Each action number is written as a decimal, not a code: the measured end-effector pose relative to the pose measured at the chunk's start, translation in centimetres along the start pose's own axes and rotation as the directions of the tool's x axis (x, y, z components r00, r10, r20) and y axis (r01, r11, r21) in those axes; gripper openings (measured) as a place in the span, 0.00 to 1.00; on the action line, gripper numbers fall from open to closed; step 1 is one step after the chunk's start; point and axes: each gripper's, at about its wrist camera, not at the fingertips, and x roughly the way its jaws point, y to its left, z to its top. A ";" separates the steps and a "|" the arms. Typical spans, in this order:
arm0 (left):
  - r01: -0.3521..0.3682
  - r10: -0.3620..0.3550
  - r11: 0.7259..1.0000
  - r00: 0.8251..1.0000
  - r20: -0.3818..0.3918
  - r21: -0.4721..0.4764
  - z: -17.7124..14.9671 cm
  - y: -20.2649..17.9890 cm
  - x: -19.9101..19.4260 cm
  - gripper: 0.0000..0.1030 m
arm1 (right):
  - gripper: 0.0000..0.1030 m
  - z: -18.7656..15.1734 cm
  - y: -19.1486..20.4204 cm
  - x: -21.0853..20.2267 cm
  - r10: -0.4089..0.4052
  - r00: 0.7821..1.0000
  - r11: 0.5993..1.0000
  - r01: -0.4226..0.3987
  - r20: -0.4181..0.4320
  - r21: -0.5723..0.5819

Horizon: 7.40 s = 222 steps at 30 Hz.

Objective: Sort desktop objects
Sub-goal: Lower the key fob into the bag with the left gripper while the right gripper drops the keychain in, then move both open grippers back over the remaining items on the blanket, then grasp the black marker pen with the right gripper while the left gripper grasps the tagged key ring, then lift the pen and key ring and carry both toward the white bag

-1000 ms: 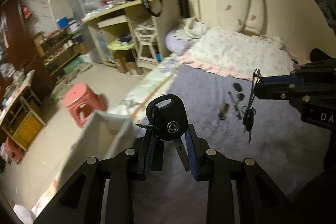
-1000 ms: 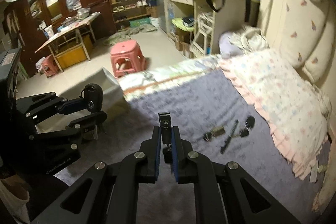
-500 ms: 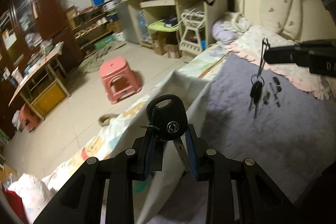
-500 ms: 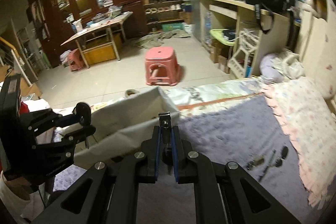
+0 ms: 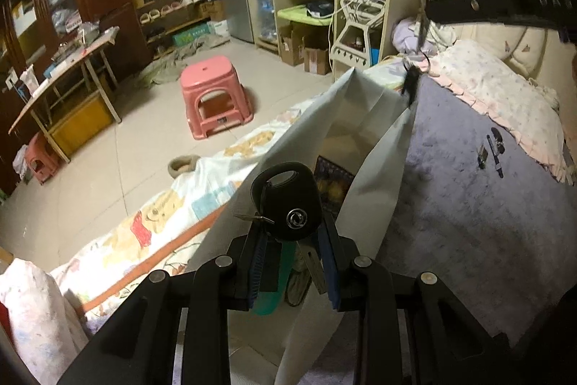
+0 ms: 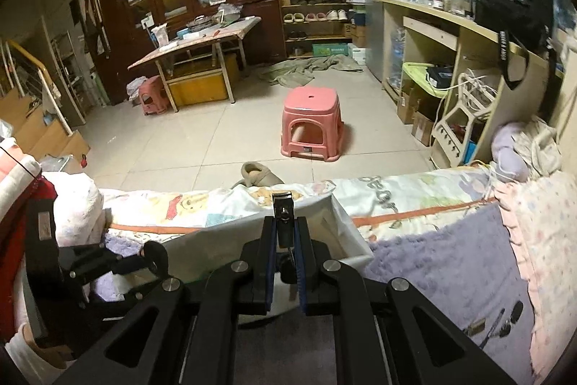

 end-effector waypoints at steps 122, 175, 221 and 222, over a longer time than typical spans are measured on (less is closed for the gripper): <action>0.290 -0.307 0.850 0.951 -0.034 0.439 10.3 -39.8 23.9 1.00 | 0.60 -27.3 -38.0 -4.5 -0.364 0.913 0.845 0.407 -0.185 0.347; 0.472 -0.456 0.774 0.878 -0.145 0.423 6.5 -36.8 25.9 0.23 | 0.13 -28.1 -35.2 5.6 -0.265 0.916 0.866 0.363 -0.301 0.344; 0.184 -0.227 0.947 0.964 0.141 0.265 7.0 -12.1 -3.7 0.20 | 0.13 -13.7 -10.5 -6.5 -0.037 0.999 0.968 0.045 -0.037 0.246; 0.174 -0.215 0.951 0.966 0.145 0.257 6.9 -11.0 -4.1 0.15 | 0.13 -13.1 -9.3 -5.8 -0.020 0.999 0.972 0.028 -0.036 0.235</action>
